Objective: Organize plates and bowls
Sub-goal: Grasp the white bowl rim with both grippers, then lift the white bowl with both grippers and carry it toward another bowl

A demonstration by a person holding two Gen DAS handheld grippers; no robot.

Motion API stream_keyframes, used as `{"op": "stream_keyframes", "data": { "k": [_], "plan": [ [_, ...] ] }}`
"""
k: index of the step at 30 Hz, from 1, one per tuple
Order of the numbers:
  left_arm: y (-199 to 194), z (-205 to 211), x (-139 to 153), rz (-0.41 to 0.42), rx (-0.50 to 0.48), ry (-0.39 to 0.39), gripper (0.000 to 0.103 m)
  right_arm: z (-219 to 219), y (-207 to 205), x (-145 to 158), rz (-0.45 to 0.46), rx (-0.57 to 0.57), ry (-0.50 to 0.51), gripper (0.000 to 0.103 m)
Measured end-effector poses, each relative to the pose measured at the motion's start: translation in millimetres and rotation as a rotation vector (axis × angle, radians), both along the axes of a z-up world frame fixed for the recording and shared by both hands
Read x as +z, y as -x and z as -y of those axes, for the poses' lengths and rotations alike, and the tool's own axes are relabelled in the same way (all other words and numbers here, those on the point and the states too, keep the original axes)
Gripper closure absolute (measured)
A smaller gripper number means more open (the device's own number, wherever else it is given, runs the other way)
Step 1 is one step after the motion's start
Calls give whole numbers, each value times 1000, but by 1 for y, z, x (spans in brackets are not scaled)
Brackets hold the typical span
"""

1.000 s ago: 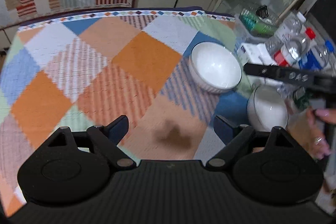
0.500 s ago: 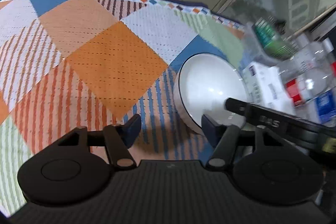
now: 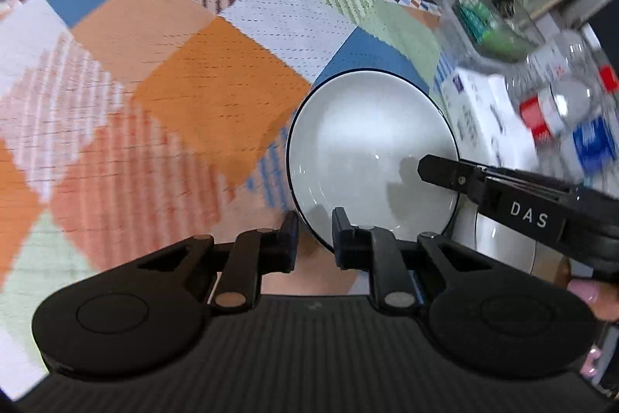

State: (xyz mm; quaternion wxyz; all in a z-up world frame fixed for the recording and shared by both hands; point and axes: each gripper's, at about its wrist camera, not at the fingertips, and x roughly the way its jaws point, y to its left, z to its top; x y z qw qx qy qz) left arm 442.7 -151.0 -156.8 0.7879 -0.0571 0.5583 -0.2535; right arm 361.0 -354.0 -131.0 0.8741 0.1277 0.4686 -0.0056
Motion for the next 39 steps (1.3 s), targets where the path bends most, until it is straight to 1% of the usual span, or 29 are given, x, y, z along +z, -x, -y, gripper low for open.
{"op": "stream_keyframes", "data": {
  "k": [2, 4, 8, 10, 14, 19, 22, 25, 30, 32, 34, 36, 38, 39],
  "plan": [
    [8, -10, 9, -8, -23, -27, 86, -13, 9, 5, -10, 17, 3, 90],
    [14, -22, 16, -17, -24, -41, 87, -24, 17, 8, -19, 29, -4, 90],
    [33, -41, 27, -4, -32, -71, 86, -40, 33, 12, -29, 39, -59, 89],
    [43, -51, 28, -17, -35, -83, 86, -49, 41, 12, -28, 51, -76, 89],
    [58, -70, 23, -43, -28, -87, 86, -67, 56, 11, -22, 88, -86, 88],
    [72, -73, 10, -36, -44, -165, 87, -88, 68, 6, -23, 140, -54, 87],
    [73, -75, 3, -29, -31, -183, 87, -93, 67, -1, -40, 143, -52, 87],
    [74, -78, -5, -49, -23, -194, 87, -93, 65, -13, -72, 131, -72, 87],
    [73, -77, -16, -59, -19, -223, 86, -96, 65, -33, -112, 131, -81, 87],
    [73, -77, -18, -60, -18, -225, 86, -97, 65, -37, -105, 134, -85, 86],
    [73, -77, -17, -66, -16, -224, 84, -99, 64, -36, -97, 152, -69, 86],
    [76, -77, -14, -44, -16, -239, 82, -100, 65, -33, -76, 171, -56, 84],
    [79, -77, -8, -6, -10, -276, 73, -99, 70, -25, -45, 182, -48, 83],
    [82, -77, -5, 9, -10, -289, 71, -98, 72, -20, -30, 190, -42, 83]
  ]
}}
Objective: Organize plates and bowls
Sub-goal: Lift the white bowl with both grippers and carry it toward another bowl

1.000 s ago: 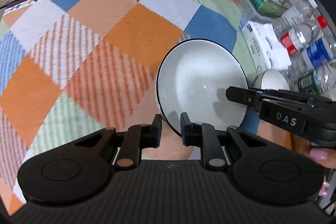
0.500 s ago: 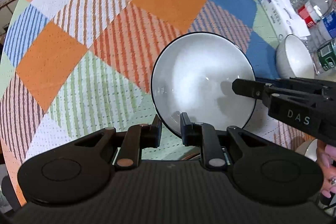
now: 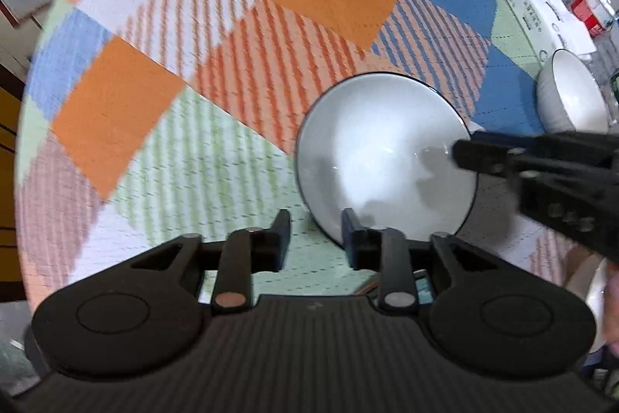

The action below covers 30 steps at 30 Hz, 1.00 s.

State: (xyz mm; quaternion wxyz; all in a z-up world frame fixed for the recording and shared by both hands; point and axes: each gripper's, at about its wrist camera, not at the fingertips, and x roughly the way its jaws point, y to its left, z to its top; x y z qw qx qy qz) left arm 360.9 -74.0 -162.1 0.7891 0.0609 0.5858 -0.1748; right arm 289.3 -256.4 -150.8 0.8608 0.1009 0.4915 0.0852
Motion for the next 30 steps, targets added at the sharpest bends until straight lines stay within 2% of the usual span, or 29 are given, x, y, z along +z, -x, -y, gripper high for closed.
{"op": "stream_keyframes", "data": {
  "k": [4, 7, 9, 11, 15, 19, 20, 23, 26, 30],
  "plan": [
    [12, -4, 16, 40, -10, -1, 65, 7, 15, 23, 59, 19, 33, 80],
    [25, -7, 24, 121, 5, -55, 62, 10, 30, 37, 120, 26, 58, 75],
    [31, -12, 29, 124, 14, -43, 62, 8, 44, 47, 188, 44, 88, 72],
    [38, -16, 35, 138, 20, -39, 62, 5, 53, 56, 222, 52, 120, 70],
    [51, -19, 50, 155, 5, -27, 62, 6, 72, 75, 276, 41, 134, 59],
    [62, -10, 70, 161, -55, 18, 61, 15, 92, 90, 326, -1, 146, 57],
    [65, -6, 75, 170, -72, 19, 61, 16, 97, 93, 341, -2, 172, 53],
    [71, 9, 89, 188, -117, 29, 61, 18, 106, 99, 351, -1, 243, 49],
    [75, 26, 101, 206, -159, 41, 61, 26, 116, 105, 362, -14, 270, 40],
    [77, 50, 111, 216, -199, 60, 58, 40, 129, 109, 361, -46, 303, 40]
  ]
}}
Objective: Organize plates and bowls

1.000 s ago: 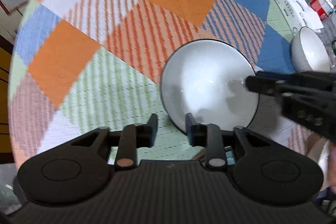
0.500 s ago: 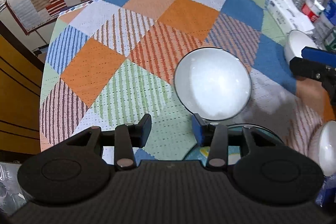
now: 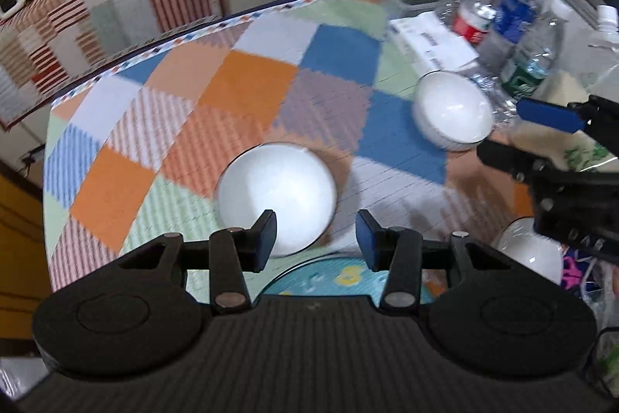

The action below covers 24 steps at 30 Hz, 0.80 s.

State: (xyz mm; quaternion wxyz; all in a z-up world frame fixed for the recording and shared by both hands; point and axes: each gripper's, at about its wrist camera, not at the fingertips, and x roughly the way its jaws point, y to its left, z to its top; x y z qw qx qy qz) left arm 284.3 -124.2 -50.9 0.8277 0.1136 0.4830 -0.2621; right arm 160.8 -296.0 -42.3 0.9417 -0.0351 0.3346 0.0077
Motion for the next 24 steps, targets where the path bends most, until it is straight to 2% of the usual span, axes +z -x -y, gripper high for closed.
{"op": "stream_keyframes", "data": {
  "k": [7, 12, 16, 18, 21, 24],
  "plan": [
    [-18, 43, -7, -29, -27, 34, 55, 27, 3, -11, -66, -30, 85, 36],
    [-39, 76, -31, -77, 8, 88, 54, 47, -10, -35, -130, -82, 114, 36],
    [-53, 100, -56, -133, 30, 155, 54, 49, -24, -58, -182, -28, 193, 33],
    [-59, 109, -65, -155, 38, 188, 54, 53, -33, -72, -219, -27, 202, 33],
    [-69, 122, -78, -166, 45, 231, 54, 70, -40, -85, -251, -106, 102, 33],
    [-80, 135, -96, -182, 59, 237, 54, 89, -40, -87, -213, -202, -43, 32]
  ]
}}
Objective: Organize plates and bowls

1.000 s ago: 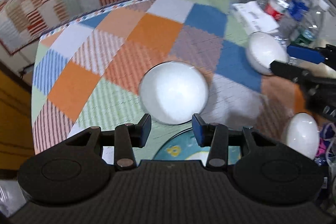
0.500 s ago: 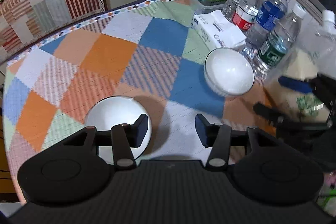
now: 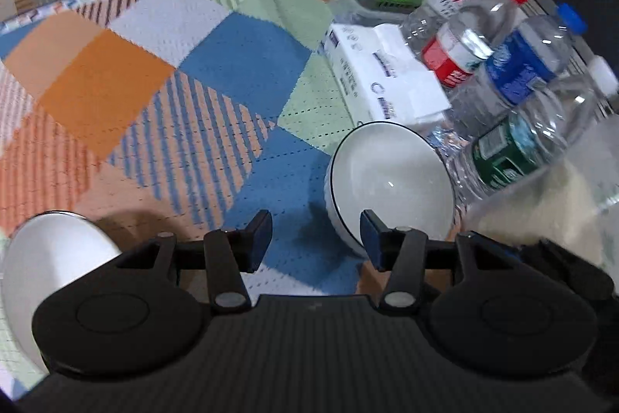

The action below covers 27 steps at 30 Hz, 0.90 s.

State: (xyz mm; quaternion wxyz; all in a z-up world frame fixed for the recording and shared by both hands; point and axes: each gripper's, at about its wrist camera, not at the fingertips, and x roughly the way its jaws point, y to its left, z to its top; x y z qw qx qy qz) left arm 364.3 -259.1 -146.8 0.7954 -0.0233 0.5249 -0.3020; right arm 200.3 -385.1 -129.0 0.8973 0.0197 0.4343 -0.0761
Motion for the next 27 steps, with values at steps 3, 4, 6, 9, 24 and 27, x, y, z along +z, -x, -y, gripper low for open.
{"op": "stream_keyframes", "data": {
  "k": [3, 4, 6, 9, 24, 27],
  "plan": [
    [-4, 8, -15, -4, 7, -23, 54, 10, 5, 3, 81, -85, -83, 33],
    [-4, 9, -18, -5, 11, -8, 54, 12, 5, 3, 102, -121, -97, 33],
    [-4, 14, -24, -9, 6, -9, 55, 13, 0, 2, 98, -175, -81, 45],
    [-4, 23, -33, -12, -12, -6, 65, 8, -17, -6, 32, -207, 15, 56],
    [-8, 20, -37, -120, -61, 75, 88, 35, -42, -28, -97, -313, -68, 87],
    [4, 8, -23, -55, -77, 81, 88, 33, -36, -19, -107, -286, -106, 87]
  ]
}}
